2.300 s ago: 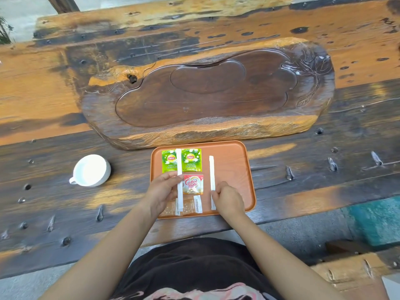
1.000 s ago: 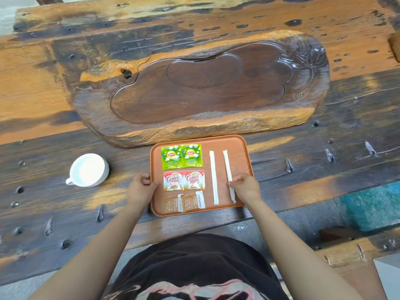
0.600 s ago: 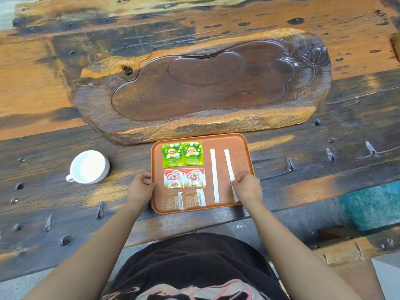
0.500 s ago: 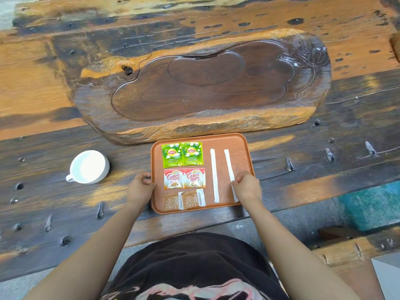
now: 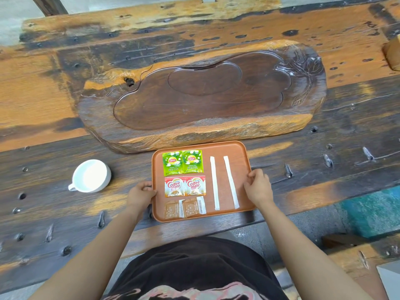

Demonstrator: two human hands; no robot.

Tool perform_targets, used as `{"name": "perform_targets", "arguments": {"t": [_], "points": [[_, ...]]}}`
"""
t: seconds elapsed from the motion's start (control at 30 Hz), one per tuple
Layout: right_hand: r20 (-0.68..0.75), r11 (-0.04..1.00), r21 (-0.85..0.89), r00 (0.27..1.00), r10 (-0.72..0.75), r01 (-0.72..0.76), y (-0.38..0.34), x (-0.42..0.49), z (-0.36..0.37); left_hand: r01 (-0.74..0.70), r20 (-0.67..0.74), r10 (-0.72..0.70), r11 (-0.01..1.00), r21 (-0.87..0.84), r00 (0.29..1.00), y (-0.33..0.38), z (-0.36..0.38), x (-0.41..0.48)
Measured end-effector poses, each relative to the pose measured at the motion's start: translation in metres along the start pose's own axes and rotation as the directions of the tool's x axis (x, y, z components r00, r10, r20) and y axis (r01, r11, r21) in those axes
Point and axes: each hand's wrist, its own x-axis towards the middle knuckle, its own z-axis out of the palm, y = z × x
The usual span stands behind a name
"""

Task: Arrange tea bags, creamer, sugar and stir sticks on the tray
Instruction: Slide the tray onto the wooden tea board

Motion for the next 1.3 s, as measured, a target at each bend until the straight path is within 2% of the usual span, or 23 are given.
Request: {"name": "perform_targets", "arguments": {"t": [0.1, 0.3, 0.43, 0.6, 0.77, 1.07, 1.3], "points": [[0.0, 0.979, 0.183, 0.996, 0.086, -0.085, 0.004, 0.001, -0.004, 0.008, 0.009, -0.008, 0.999, -0.039, 1.0, 0.001, 0.002, -0.003], [0.101, 0.921, 0.32, 0.975, 0.199, -0.222, 0.016, 0.002, -0.017, 0.006, 0.013, -0.005, 0.997, -0.075, 1.0, 0.001, -0.003, -0.012], [0.085, 0.864, 0.463, 0.98, 0.178, -0.197, 0.024, -0.004, -0.033, -0.024, 0.084, 0.035, 0.992, -0.128, 0.996, 0.004, -0.007, -0.024], [0.081, 0.787, 0.599, 0.989, 0.126, -0.15, 0.021, -0.002, -0.054, -0.052, 0.076, 0.07, 0.975, -0.215, 0.995, 0.014, -0.007, -0.028], [0.094, 0.771, 0.627, 0.993, 0.069, -0.113, -0.002, 0.018, -0.071, -0.086, 0.076, 0.109, 0.962, -0.258, 0.991, 0.04, -0.007, -0.012], [0.063, 0.821, 0.564, 0.996, 0.067, -0.091, -0.072, 0.095, -0.072, -0.138, 0.061, 0.158, 0.957, -0.256, 0.986, 0.102, -0.004, 0.036], [0.016, 0.879, 0.476, 0.999, 0.028, -0.032, -0.116, 0.155, -0.068, -0.216, -0.093, 0.2, 0.951, -0.22, 0.975, 0.145, 0.008, 0.062]]}}
